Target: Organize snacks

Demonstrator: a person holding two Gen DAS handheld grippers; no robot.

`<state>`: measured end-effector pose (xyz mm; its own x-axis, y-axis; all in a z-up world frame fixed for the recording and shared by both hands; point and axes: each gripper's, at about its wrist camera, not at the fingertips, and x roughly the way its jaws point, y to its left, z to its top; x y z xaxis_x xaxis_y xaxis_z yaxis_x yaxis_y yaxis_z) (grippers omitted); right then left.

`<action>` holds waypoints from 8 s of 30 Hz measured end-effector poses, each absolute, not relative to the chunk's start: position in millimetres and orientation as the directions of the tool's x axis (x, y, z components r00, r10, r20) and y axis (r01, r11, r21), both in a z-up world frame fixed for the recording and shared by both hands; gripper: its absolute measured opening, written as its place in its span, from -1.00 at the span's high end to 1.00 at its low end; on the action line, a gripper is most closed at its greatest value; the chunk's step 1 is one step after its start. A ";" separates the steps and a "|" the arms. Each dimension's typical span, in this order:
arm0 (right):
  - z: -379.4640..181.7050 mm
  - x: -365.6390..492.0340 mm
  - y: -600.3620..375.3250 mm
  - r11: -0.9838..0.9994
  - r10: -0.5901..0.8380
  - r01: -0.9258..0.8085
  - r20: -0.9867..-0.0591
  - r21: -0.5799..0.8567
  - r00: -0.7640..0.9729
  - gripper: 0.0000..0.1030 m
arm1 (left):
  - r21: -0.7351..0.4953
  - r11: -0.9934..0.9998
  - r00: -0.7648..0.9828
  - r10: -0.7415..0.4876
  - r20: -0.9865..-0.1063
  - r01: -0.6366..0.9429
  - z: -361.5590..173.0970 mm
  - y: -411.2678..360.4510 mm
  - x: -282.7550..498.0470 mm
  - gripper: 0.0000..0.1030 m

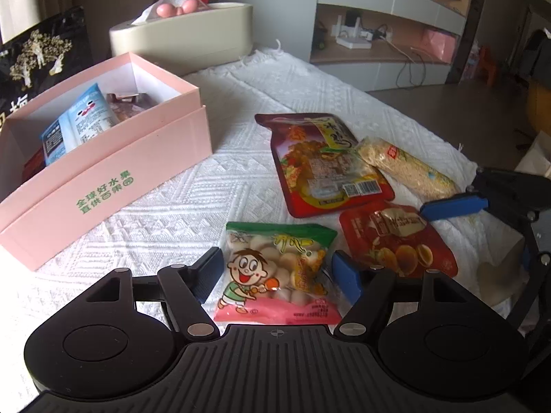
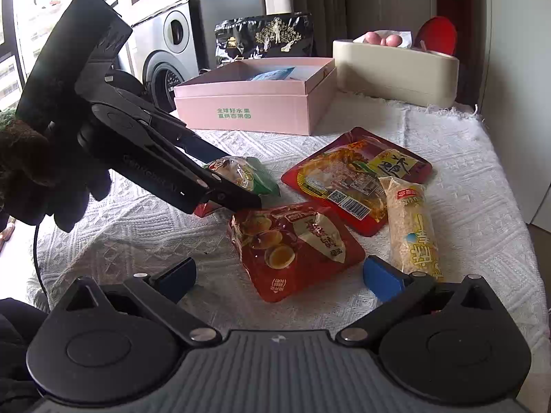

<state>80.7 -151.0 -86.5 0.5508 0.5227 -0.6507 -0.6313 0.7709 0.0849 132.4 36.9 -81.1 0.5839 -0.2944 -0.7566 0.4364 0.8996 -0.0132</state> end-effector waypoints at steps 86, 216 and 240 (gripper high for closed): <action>67.5 234.8 -51.3 0.810 0.528 -0.578 -0.550 0.097 0.647 0.45 | -0.158 0.987 0.824 -0.061 -0.564 -0.035 -17.9 174.6 230.0 -0.25; -78.5 77.1 -126.7 0.858 0.266 -0.466 -0.591 -0.215 0.762 -0.80 | -0.306 0.946 0.618 -0.306 -0.724 0.111 -69.4 70.1 60.9 0.08; -84.4 93.3 -212.9 0.958 0.274 -0.271 -0.578 0.094 0.769 -0.84 | 0.057 0.941 0.675 -0.197 -0.711 0.335 -66.8 -29.8 68.3 -0.02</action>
<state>93.3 -212.9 -84.4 0.7685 0.2744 -0.5780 -0.2712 0.9579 0.0942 68.3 -29.8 -66.8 0.6747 -0.1969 -0.7113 0.3346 0.9406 0.0570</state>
